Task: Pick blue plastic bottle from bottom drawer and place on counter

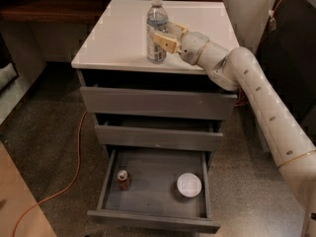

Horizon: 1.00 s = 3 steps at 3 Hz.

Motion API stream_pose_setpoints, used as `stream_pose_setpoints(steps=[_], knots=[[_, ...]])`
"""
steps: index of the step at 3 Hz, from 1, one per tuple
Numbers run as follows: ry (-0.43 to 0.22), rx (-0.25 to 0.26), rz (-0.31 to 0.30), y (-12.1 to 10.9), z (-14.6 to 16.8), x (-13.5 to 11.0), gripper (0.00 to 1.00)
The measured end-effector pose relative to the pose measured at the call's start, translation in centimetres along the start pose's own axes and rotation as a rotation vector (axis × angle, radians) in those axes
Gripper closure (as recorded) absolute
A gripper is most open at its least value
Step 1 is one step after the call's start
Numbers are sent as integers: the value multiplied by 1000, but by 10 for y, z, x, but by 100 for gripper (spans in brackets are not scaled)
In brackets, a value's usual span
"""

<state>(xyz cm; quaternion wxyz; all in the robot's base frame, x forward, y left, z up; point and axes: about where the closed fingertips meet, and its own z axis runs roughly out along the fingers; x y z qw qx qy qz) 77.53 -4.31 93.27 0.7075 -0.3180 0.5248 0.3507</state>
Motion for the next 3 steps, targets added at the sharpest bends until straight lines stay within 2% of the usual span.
stream_pose_setpoints(steps=[1,2,3], knots=[[-11,-1,15,-1,0,5,16],[-11,-6,15,1,3,4,0],[-11,-6,15,1,3,4,0]])
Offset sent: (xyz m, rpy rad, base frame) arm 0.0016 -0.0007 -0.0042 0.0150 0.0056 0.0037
